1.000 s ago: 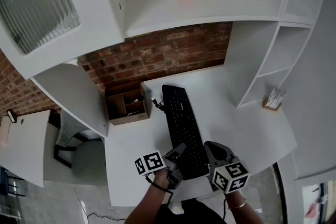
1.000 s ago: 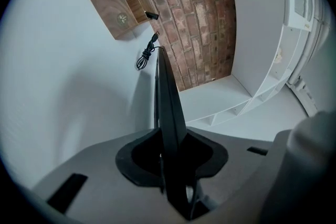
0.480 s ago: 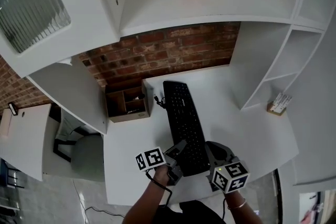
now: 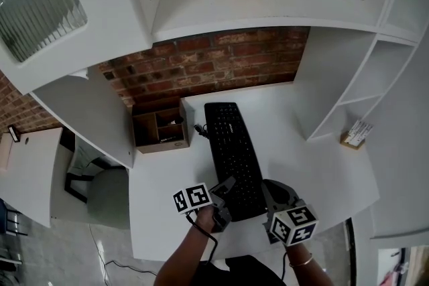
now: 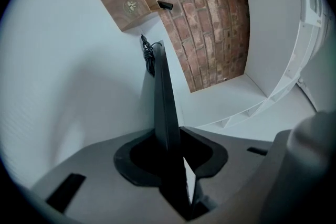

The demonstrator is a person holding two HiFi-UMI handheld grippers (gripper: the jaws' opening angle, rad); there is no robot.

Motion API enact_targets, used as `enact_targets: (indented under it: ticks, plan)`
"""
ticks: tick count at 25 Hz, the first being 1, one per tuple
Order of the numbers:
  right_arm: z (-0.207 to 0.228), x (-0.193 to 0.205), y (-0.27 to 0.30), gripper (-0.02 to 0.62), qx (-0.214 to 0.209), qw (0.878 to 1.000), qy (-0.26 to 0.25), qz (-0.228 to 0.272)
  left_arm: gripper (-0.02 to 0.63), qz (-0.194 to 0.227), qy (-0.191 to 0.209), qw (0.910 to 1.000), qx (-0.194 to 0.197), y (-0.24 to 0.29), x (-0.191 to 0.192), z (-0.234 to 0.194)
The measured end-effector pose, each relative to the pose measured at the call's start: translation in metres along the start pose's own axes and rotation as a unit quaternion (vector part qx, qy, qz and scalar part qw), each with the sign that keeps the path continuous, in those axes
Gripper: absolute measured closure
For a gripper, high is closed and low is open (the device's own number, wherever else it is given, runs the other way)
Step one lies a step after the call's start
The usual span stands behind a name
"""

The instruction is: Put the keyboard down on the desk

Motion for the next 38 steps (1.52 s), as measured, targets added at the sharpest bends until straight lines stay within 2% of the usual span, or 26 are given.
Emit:
enact_targets:
  ticks: [9, 16, 21, 27, 33, 38]
  plan:
    - [0.002, 0.003, 0.001, 0.589, -0.003, 1.0, 0.003, -0.002, 0.485, -0.009, 0.031, 0.9982, -0.052, 0.004, -0.004, 0.001]
    - [0.003, 0.002, -0.003, 0.589, -0.002, 1.0, 0.003, 0.002, 0.442, -0.015, 0.072, 0.9914, -0.108, 0.005, -0.003, 0.006]
    - [0.004, 0.0, -0.005, 0.589, -0.004, 1.0, 0.0, 0.004, 0.41, -0.015, 0.116, 0.9817, -0.15, 0.002, -0.005, 0.009]
    - [0.0, -0.001, -0.004, 0.589, -0.011, 1.0, -0.003, 0.005, 0.39, -0.004, 0.147, 0.9721, -0.182, -0.004, -0.006, 0.013]
    - [-0.003, -0.002, -0.005, 0.589, -0.015, 1.0, -0.007, 0.008, 0.387, 0.038, 0.197, 0.96, -0.195, -0.019, -0.015, 0.03]
    - [-0.012, -0.002, -0.009, 0.59, -0.024, 1.0, -0.012, 0.013, 0.39, 0.062, 0.254, 0.9439, -0.202, -0.036, -0.023, 0.049]
Point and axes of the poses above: the fingertips, and each gripper's own axes: y forward along the fingers, z to its right, x out of its underside, the point moved 9 cm from there along -y, backward along the fingers, and after that the axes turned 3 degrees about z, right-handed, at the moved point
